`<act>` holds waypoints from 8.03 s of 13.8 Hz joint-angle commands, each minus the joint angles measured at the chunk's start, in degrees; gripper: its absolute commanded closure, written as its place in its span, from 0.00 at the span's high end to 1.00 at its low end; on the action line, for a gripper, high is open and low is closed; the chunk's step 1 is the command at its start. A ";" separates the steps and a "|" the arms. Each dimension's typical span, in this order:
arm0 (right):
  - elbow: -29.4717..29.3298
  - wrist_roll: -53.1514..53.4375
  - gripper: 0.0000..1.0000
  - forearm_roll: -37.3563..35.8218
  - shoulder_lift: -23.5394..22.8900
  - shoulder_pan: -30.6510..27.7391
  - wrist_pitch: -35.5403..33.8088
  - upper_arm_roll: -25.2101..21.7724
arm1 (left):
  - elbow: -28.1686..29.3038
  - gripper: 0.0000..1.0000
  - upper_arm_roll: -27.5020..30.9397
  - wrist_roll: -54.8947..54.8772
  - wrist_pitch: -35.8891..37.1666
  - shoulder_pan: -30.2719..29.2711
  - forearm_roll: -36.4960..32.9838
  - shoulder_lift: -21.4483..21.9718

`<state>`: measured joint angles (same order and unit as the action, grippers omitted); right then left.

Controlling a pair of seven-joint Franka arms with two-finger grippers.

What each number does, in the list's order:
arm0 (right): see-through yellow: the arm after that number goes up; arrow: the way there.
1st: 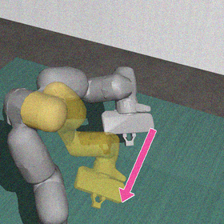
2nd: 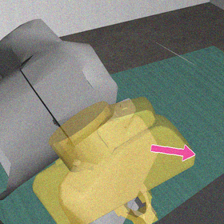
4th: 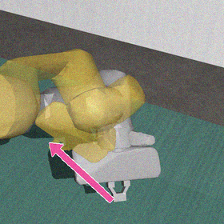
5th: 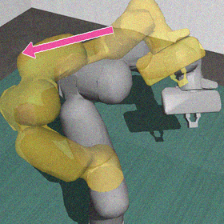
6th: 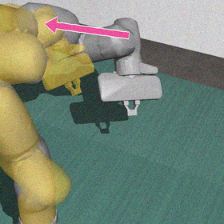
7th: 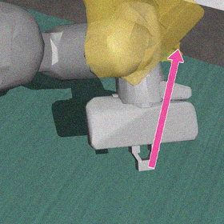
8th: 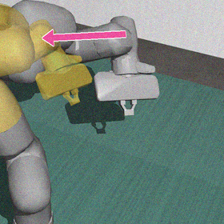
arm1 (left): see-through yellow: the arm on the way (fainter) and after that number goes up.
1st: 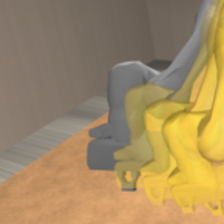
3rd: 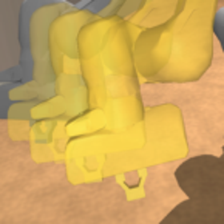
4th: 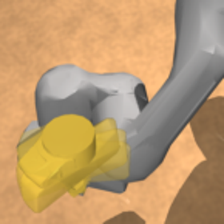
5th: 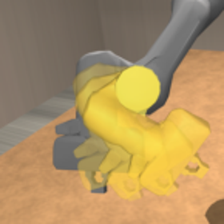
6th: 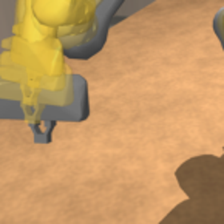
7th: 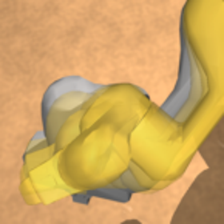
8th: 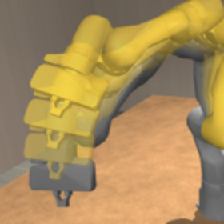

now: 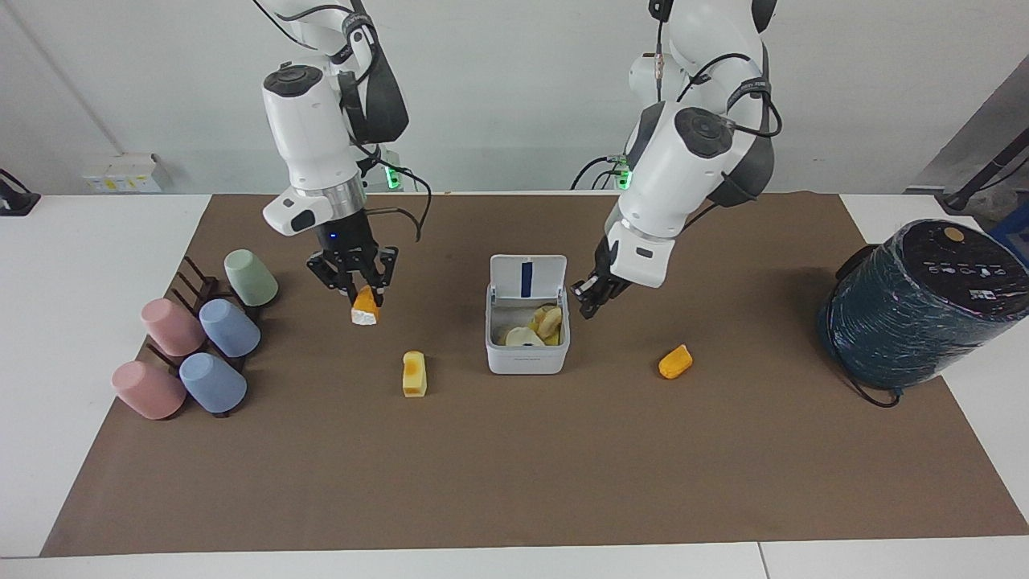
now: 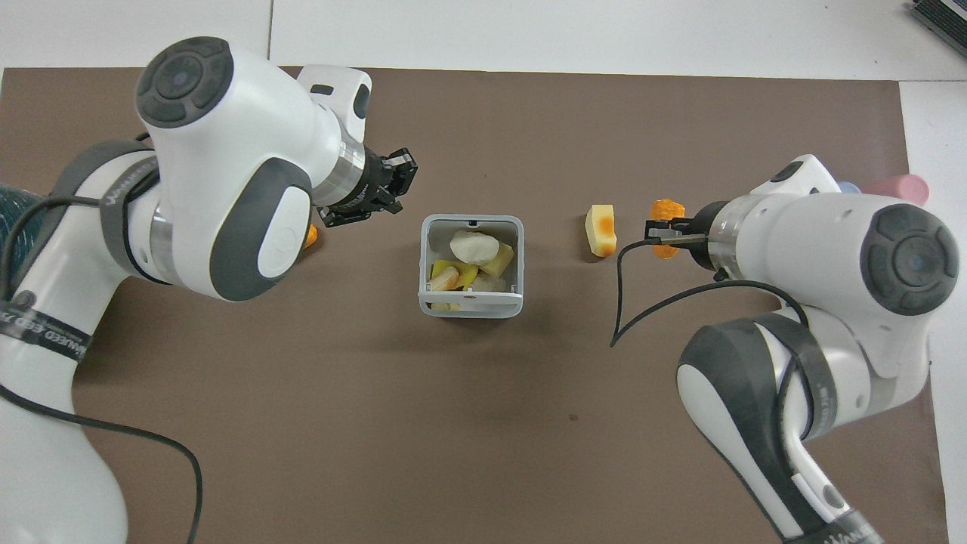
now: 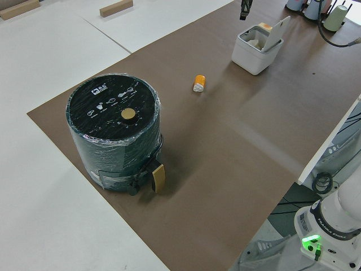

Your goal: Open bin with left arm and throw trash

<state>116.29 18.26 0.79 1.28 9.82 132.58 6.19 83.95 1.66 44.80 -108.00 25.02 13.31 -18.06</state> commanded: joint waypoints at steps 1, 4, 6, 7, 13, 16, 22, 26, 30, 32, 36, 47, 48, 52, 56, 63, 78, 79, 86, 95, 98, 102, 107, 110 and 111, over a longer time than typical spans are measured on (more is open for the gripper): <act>-0.80 5.18 0.00 0.79 -1.01 0.98 1.27 3.11 | -2.56 0.00 -0.16 -7.42 5.59 -2.95 -1.18 -0.57; -2.64 13.35 0.00 0.62 -5.13 6.69 5.66 3.21 | -2.30 0.04 -0.25 -16.12 5.78 -6.64 -2.24 -0.13; -6.06 16.53 0.00 -0.26 -8.55 8.81 5.68 3.21 | -1.95 0.36 -0.25 -20.96 5.69 -9.18 -2.15 -0.04; -7.91 17.15 0.00 -0.27 -10.22 10.12 5.67 3.12 | -1.34 0.60 -0.25 -23.86 5.17 -10.33 -2.33 0.05; -11.44 19.53 0.07 -0.27 -14.98 11.80 7.43 3.30 | 15.95 0.80 -0.16 -33.10 -10.53 -12.89 -2.85 6.01; -11.18 21.02 0.44 -0.09 -15.08 13.39 6.73 3.21 | 21.34 0.81 0.10 -37.50 -15.57 -12.89 -3.29 5.94; -11.62 21.38 0.95 -1.31 -14.64 12.51 4.54 2.86 | 26.88 0.91 0.01 -38.30 -23.22 -12.10 -7.07 3.66; -11.00 20.15 0.95 -5.10 -13.67 8.47 2.86 2.77 | 26.88 0.99 0.01 -37.95 -25.51 -11.75 -7.07 0.84; -10.30 8.40 0.95 -5.10 -14.54 2.76 4.35 2.95 | 27.84 1.00 0.01 -34.45 -28.13 -11.75 -7.07 -0.04; -8.55 5.39 0.95 -5.10 -14.99 1.01 7.41 2.95 | 29.42 1.00 -0.07 -32.25 -31.12 -11.04 -7.07 -0.30; -6.52 1.35 0.93 -5.10 -17.27 -3.04 9.98 2.95 | 29.96 0.98 -0.07 -28.02 -32.63 -9.99 -7.07 -1.36; -2.83 -5.08 0.69 -5.19 -23.60 -3.49 20.35 2.95 | 31.10 0.58 0.01 -26.17 -34.83 -10.08 -7.07 -1.89; -2.65 -4.90 0.55 -5.19 -23.60 -3.31 20.27 2.95 | 31.02 0.50 0.01 -26.17 -34.74 -10.08 -7.07 -1.80; -2.65 -4.11 0.00 -5.19 -23.60 -3.22 20.26 3.04 | 28.66 0.29 0.01 -26.17 -32.03 -10.08 -6.99 -1.89; -4.14 -0.52 0.00 -5.01 -21.06 -2.96 19.39 3.39 | 16.10 0.28 -0.07 -23.56 -13.25 -9.81 -6.99 -1.80; -4.58 1.95 0.00 -4.31 -15.00 -1.55 15.88 3.65 | 5.88 0.28 -0.60 -3.70 -3.62 2.03 -6.28 -1.71; -4.41 1.60 0.00 -4.31 -4.00 -1.64 1.28 3.74 | 6.32 1.00 -0.51 1.51 -9.52 10.84 -4.53 -1.71; -4.32 1.60 0.00 -4.31 -4.09 -1.64 1.28 3.74 | 6.58 1.00 -0.51 1.86 -9.95 11.02 -4.35 -1.80; -4.23 1.60 0.00 -4.31 -4.18 -1.64 1.54 3.74 | 6.67 1.00 -0.07 1.87 -10.13 11.20 -4.35 -1.62; -4.50 3.35 0.00 -4.13 -7.16 3.27 7.68 3.74 | -3.62 0.96 0.46 -22.36 19.31 -8.47 -6.63 5.12; -6.33 9.93 0.00 -4.13 -10.58 7.40 12.35 3.74 | -3.35 0.95 0.54 -34.22 22.64 -15.68 -7.50 7.43; -8.19 15.13 0.01 -4.22 -13.49 12.85 13.32 3.74 | -2.91 0.95 0.63 -45.84 23.88 -19.91 -11.90 8.92; -7.92 15.49 1.00 -4.31 -13.84 13.74 13.14 3.65 | -2.82 1.00 0.54 -46.39 22.57 -20.10 -12.43 9.98; -7.92 15.49 1.00 -4.66 -13.76 13.21 13.06 3.65 | 1.64 1.00 0.45 -46.39 17.49 -19.66 -12.44 11.55; -7.92 15.49 1.00 -4.66 -13.76 13.12 12.97 3.65 | 3.40 1.00 0.45 -46.39 15.64 -19.57 -12.44 12.60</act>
<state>109.16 32.66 -3.57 -11.97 23.60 145.15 9.52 81.78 2.13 -0.89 -88.12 4.97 2.50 -8.82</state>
